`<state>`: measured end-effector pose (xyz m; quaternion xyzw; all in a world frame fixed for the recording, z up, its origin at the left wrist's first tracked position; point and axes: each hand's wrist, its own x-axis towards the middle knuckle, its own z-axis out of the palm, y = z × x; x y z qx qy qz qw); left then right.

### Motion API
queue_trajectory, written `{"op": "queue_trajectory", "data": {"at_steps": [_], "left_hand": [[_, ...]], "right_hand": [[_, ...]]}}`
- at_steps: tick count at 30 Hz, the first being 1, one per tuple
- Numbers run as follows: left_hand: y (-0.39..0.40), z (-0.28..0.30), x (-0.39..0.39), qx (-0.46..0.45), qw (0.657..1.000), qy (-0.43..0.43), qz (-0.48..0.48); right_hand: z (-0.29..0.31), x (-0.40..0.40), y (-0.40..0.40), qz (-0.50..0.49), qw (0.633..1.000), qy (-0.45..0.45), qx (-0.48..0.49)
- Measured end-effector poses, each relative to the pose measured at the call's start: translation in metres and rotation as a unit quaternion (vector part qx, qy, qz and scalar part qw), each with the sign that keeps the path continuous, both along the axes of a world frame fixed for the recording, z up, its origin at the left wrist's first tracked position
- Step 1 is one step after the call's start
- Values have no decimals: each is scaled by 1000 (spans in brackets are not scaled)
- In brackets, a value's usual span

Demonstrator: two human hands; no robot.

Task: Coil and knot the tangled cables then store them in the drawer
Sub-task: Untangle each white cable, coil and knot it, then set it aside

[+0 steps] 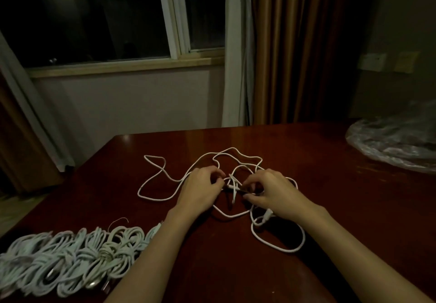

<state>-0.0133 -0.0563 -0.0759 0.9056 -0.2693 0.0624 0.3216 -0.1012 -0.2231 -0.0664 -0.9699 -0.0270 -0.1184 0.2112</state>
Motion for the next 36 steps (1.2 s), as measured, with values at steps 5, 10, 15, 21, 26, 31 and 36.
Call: {"op": "queue_trajectory", "data": {"at_steps": [5,10,15,21,26,31,36], "left_hand": [[1,-5,0,-6,1000,20,-6],[-2,-6,-4,-21,999,0,-37],[-3,-6,-9,-52,995,5,-85],[-11,5,-21,-163,974,66,-145],[-8,7,-25,-159,971,69,-165],[-16,14,-31,-233,951,112,-169],[-18,23,-30,-364,897,204,-144]], "right_hand": [[-1,3,-7,-48,995,2,-90],[-4,3,-10,-50,988,11,-148],[4,2,-16,-47,996,-70,27],[15,-1,-1,-6,962,-108,252],[24,-6,-5,-4,913,-167,372],[18,-8,4,13,912,-135,387],[11,-4,10,-3,923,-109,369]]}}
